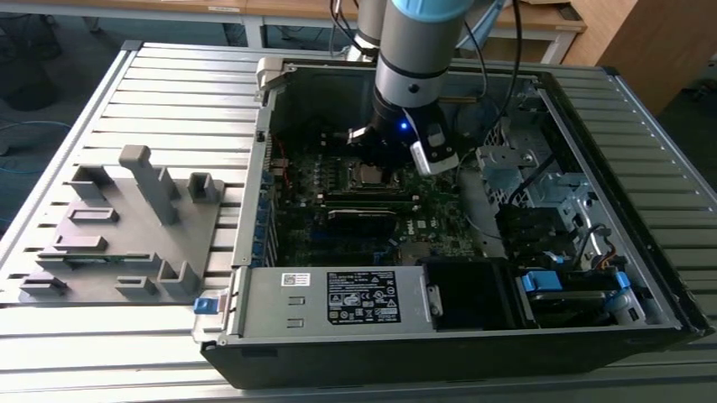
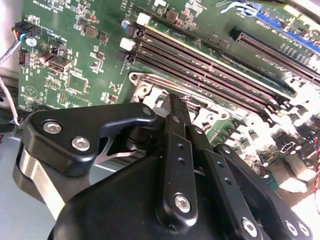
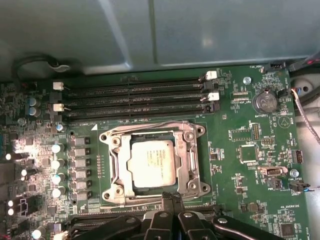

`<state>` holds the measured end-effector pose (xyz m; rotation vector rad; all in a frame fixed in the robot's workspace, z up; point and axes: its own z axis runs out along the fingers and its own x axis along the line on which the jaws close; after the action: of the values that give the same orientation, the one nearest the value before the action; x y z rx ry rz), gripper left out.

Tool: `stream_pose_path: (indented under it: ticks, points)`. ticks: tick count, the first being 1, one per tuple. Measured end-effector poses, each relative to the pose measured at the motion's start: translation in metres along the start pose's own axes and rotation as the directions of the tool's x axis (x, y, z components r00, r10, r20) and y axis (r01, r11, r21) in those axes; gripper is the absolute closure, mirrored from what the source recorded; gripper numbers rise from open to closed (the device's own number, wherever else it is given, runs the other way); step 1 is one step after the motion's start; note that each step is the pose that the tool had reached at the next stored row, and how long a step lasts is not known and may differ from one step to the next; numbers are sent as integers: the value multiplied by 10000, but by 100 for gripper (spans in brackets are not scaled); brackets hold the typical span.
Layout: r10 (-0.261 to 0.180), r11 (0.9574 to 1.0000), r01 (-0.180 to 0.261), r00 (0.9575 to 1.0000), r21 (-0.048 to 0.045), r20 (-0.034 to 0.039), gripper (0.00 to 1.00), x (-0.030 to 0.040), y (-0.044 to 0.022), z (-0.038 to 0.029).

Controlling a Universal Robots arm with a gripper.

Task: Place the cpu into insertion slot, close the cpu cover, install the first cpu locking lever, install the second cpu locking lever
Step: 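Install the second cpu locking lever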

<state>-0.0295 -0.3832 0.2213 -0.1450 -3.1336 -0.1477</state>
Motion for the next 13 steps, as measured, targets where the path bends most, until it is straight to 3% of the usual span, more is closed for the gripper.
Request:
stream_pose_path:
  ticks: [7,13]
  points:
    - [-3,9991,2,10000,434,40,90,16,100,11]
    - [-4,9986,1,10000,535,49,90,42,167,20]
